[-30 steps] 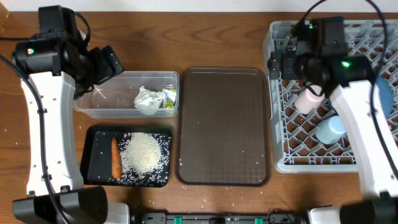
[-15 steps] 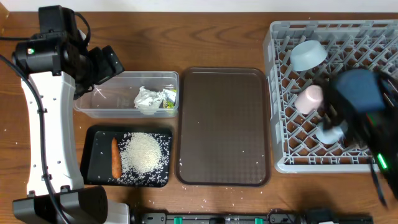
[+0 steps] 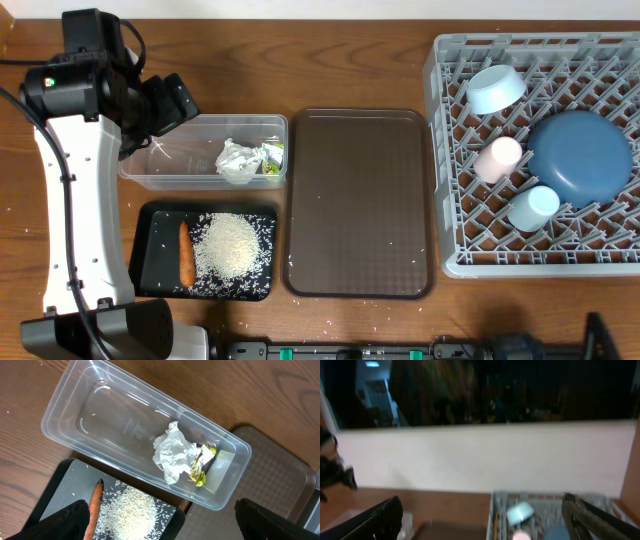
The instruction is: Sort waste into correct bins and load items into the dishwasher rack
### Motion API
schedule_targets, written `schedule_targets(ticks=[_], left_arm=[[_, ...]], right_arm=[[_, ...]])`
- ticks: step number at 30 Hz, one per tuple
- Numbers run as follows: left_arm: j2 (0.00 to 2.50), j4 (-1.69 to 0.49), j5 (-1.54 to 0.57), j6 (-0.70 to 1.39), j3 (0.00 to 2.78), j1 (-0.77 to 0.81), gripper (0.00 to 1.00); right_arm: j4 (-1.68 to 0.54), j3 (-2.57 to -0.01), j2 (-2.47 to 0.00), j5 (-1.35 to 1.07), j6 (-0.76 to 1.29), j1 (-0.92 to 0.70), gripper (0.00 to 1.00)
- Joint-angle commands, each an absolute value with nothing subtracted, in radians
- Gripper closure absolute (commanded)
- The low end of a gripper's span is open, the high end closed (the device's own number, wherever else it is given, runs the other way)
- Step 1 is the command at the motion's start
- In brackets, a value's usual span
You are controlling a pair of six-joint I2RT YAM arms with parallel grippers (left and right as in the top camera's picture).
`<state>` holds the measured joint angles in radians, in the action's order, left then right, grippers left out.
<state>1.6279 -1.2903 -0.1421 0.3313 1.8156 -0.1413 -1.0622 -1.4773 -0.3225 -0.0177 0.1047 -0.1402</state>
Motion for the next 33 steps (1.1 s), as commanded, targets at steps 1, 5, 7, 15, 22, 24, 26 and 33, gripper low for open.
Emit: schedule_targets(ticks=[1, 5, 7, 15, 22, 24, 26, 33], left_arm=[[1.629, -1.294, -0.130, 0.314, 1.825, -0.146, 0.05], [1.629, -1.294, -0.130, 0.314, 1.825, -0.146, 0.05], [1.629, -1.294, -0.130, 0.314, 1.825, -0.146, 0.05], [1.629, -1.294, -0.130, 0.314, 1.825, -0.146, 0.05], [1.629, -1.294, -0.130, 0.314, 1.825, -0.146, 0.05], [1.629, -1.294, -0.130, 0.315, 1.825, -0.146, 0.05], [1.629, -1.294, -0.130, 0.314, 1.825, -0.146, 0.05], [1.629, -1.294, -0.130, 0.314, 1.825, -0.146, 0.05]], right_arm=[[-1.073, -1.376, -0.244, -0.004, 0.093, -0.098, 0.01], [-1.028, -1.205, -0.125, -0.004, 0.092, -0.045, 0.01], [-0.960, -1.091, -0.061, -0.004, 0.092, -0.021, 0.01], [-0.618, -0.745, -0.010, -0.020, 0.140, 0.010, 0.01], [-0.187, -0.415, -0.007, -0.059, 0.148, 0.010, 0.01], [-0.111, -0.337, -0.006, -0.060, 0.164, 0.010, 0.01], [-0.048, -0.258, -0.006, -0.060, 0.189, 0.010, 0.01], [0.182, -0.049, -0.006, -0.056, 0.216, 0.010, 0.01]])
